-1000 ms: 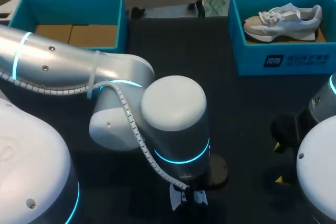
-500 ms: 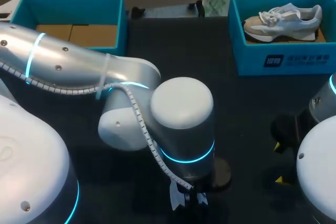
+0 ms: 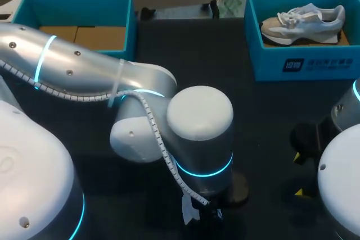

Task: Take the shoe out of the shoebox, open the shoe tongue, remove and reinsert the insole, then place the shoe into the shoebox

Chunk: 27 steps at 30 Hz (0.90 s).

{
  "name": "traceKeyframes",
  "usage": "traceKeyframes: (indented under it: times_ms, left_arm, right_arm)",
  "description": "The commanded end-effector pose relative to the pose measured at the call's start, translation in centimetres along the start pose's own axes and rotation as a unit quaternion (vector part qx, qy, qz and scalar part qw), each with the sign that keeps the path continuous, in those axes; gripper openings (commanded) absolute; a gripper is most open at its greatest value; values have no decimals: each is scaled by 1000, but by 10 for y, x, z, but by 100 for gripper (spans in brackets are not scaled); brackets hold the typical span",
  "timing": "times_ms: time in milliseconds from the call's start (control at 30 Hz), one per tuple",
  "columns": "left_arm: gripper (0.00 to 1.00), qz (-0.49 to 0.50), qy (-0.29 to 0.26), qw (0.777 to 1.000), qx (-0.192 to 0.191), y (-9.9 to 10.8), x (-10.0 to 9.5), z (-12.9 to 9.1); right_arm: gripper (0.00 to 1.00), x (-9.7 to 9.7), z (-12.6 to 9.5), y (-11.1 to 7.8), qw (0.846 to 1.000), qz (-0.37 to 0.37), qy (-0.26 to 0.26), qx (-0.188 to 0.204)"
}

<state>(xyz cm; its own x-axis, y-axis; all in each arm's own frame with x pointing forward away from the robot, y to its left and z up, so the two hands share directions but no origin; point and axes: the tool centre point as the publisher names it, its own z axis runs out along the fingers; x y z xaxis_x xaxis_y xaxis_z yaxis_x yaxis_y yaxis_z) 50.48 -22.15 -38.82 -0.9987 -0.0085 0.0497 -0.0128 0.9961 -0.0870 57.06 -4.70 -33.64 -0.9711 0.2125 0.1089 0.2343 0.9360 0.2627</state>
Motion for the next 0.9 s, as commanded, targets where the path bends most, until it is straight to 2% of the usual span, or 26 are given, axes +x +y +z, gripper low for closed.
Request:
traceKeyframes:
  times_ms: [33,67,167,633,800,833,900]
  left_arm:
    - [3,0,-2,1000,-2,-1,-3,-1]
    - [0,2,-2,1000,-1,0,-4,-1]
    - [0,8,-4,1000,-2,2,-6,-4]
    - [22,16,2,1000,-18,11,-25,-3]
    - [24,14,11,1000,-21,11,-28,1]
    - [25,17,12,1000,-20,11,-28,1]
    - [38,18,12,1000,-20,10,-27,0]
  right_arm:
    - [100,2,-2,-1,1000,0,-1,-1]
    - [100,2,-2,-1,1000,0,-1,-1]
    - [100,2,-2,-1,1000,0,-1,-1]
    - [100,2,-2,-1,1000,0,-1,-1]
    - [100,2,-2,-1,1000,0,-1,-1]
    - [100,2,-2,-1,1000,0,-1,-1]
    - [100,2,-2,-1,1000,0,-1,-1]
